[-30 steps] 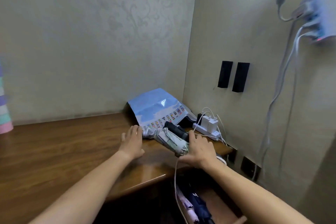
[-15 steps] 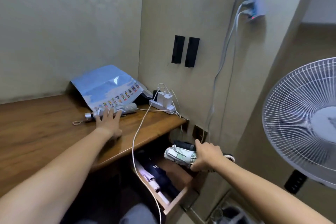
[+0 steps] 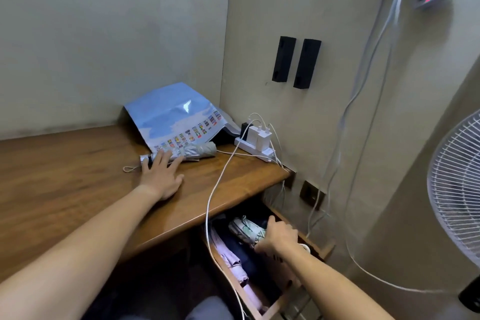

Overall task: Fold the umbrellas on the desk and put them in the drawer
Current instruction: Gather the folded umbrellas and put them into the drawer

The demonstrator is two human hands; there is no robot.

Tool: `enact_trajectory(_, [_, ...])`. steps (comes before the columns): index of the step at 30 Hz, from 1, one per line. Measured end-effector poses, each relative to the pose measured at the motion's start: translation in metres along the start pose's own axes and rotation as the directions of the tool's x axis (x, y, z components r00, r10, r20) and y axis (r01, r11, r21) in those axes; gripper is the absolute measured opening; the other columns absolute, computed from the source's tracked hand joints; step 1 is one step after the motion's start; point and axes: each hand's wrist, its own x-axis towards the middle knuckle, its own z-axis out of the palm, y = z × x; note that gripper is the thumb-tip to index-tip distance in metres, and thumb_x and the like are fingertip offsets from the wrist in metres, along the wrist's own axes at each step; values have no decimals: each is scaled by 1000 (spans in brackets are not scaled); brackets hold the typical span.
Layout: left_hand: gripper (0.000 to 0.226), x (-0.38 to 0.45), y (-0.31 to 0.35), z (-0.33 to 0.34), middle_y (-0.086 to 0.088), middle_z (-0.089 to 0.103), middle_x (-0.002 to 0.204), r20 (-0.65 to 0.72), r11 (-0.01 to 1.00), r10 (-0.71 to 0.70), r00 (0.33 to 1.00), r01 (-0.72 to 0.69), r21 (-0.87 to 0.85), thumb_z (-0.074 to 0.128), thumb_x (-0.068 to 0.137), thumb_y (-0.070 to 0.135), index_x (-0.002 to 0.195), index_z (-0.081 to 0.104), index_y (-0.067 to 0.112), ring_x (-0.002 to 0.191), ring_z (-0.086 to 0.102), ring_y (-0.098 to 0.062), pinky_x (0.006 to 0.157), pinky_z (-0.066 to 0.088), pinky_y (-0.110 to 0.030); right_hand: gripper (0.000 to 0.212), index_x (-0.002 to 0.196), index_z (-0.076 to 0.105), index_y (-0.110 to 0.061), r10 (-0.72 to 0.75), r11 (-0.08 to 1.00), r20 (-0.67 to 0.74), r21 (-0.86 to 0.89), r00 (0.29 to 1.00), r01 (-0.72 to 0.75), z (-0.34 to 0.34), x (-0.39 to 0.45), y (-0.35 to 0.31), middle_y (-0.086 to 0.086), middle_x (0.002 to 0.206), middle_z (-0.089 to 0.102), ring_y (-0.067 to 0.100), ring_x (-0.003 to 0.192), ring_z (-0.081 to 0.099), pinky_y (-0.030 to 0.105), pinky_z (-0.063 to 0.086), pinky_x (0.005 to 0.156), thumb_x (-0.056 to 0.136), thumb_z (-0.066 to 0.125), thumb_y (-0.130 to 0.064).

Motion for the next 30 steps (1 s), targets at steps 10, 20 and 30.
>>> enact_trajectory(10, [60,12,-6,21,-3,24,166,-183,994,-4,983,-15,-104,32,88,49,140,56,30,157,5,-21,122,8,-48,113,159,19,-18,11,988,104,154,995,-26,42,45,-3,10,142,53,32,132,50,42,45,105,67,67,-63])
enact_trajectory(20, [80,11,-7,28,-4,7,172,-245,982,-95,965,50,-185,41,84,49,159,25,24,159,-7,-22,124,-4,-51,85,148,38,-14,-227,971,10,-71,974,227,35,63,-17,14,150,31,32,140,33,41,41,110,81,70,-57])
enact_trajectory(30, [56,11,-3,29,-8,46,114,-434,999,-24,900,41,30,52,74,46,122,61,18,109,45,-30,92,31,-47,92,152,35,-4,-140,986,133,113,981,125,55,79,-36,21,152,37,35,141,41,38,37,115,92,47,-72])
